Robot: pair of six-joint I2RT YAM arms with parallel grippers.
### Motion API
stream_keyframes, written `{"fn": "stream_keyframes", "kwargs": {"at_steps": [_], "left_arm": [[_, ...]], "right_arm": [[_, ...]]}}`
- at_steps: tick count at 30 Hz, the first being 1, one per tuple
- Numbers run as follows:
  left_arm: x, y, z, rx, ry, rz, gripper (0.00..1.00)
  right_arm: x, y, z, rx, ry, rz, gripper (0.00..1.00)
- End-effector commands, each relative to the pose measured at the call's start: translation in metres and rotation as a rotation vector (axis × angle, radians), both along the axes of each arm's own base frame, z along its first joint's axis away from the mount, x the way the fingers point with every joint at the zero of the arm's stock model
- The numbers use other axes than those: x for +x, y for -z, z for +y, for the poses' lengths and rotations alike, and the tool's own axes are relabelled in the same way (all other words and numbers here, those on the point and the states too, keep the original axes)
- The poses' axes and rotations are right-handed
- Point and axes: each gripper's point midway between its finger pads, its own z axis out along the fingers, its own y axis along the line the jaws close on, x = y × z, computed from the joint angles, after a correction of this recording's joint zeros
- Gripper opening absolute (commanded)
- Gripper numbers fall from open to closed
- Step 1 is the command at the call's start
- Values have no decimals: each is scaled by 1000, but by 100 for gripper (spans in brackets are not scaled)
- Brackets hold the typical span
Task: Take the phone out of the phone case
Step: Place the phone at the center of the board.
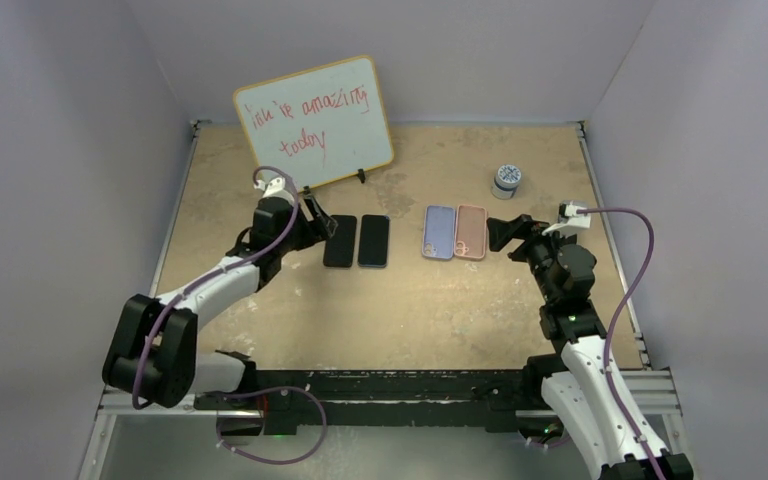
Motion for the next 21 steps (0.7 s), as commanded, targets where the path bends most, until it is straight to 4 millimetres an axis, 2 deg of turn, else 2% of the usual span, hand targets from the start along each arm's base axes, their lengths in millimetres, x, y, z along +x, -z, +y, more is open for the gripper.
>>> {"fn": "stream_keyframes", "kwargs": {"at_steps": [1,9,15,21], "left_arm": [[23,-5,3,-17,7,-17,73],[42,23,-4,-10,29,49,75],[45,44,-13,-18,70,95,75],[48,56,-22,-27,119,121,75]], "right_arm": [[0,-6,-2,1,13,-21,92],[0,-6,-2,-1,16,-20,91],[0,-6,-1,-1,12,-19,91],[0,-5,0,0,10,-20,91]]}}
